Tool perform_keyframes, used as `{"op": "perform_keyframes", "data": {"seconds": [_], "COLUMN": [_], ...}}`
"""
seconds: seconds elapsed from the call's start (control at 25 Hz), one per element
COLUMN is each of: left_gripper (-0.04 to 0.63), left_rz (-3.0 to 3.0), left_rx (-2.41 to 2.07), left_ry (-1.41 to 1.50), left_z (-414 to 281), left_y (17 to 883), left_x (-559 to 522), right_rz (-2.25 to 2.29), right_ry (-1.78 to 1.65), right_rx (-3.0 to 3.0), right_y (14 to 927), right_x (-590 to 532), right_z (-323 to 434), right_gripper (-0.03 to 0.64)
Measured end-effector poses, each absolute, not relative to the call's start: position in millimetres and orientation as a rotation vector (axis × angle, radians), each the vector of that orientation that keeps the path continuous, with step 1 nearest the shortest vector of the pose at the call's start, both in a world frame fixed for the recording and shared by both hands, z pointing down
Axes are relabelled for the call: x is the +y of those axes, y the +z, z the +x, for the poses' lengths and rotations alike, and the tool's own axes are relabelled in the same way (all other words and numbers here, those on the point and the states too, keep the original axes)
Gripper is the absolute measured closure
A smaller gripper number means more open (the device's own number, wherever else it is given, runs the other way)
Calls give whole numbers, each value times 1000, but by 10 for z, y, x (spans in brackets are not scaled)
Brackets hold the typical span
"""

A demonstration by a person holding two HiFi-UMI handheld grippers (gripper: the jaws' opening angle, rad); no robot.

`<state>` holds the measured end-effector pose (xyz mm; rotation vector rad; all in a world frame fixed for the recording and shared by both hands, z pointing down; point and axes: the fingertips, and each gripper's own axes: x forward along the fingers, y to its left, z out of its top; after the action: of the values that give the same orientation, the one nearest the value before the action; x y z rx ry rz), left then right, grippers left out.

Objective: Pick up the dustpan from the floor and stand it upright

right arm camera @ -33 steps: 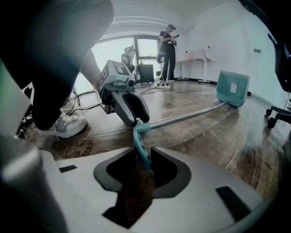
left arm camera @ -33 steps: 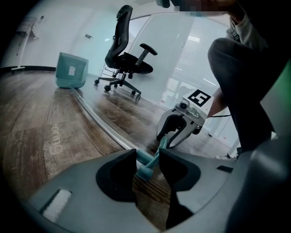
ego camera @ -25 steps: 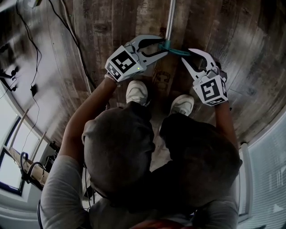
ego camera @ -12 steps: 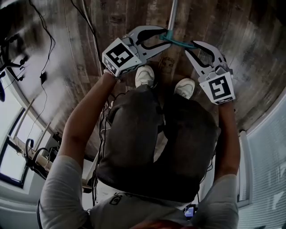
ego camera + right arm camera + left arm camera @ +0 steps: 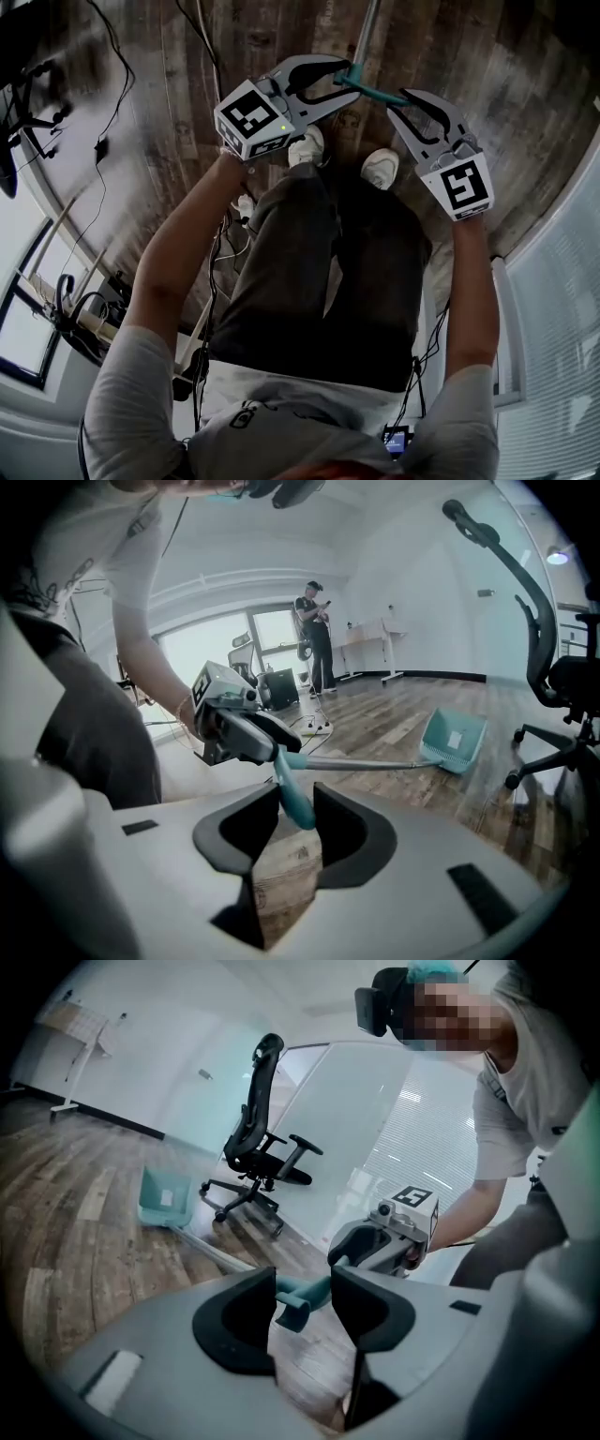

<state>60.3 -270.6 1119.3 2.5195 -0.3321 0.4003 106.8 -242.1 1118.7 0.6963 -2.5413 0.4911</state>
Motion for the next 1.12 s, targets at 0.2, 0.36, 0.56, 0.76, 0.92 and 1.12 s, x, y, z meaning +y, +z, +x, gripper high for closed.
{"op": "perform_keyframes", "data": {"seconds": [0.2, 0.36, 0.56, 0.76, 0.92, 1.12], "left_gripper": [422, 422, 422, 418, 416, 413], "left_rz": [2492, 2467, 2448, 2439, 2434, 2430], "left_rx": [-330, -324, -321, -331, -342, -341], "left_ry": [366, 337, 305, 285, 266, 247], "left_z": [678, 701, 736, 739, 771, 818], "left_y": [10712, 10360, 10019, 9700, 9417, 9118], "left_x": [-2680, -2662, -2646, -2697, -2734, -2732], "right_rz": [743, 774, 799, 819, 835, 847], "right_ry": [564, 615, 652, 671, 695, 710], "right_rx": [-2552, -2558, -2563, -2574, -2586, -2597], "right_y": [10709, 10346, 9995, 9680, 9391, 9081], "right_x": [-2382, -2358, -2340, -2381, -2411, -2402], "right_z": [1146, 1171, 1215, 1224, 1256, 1304], "right_gripper": [511, 509, 509, 508, 506, 506]}}
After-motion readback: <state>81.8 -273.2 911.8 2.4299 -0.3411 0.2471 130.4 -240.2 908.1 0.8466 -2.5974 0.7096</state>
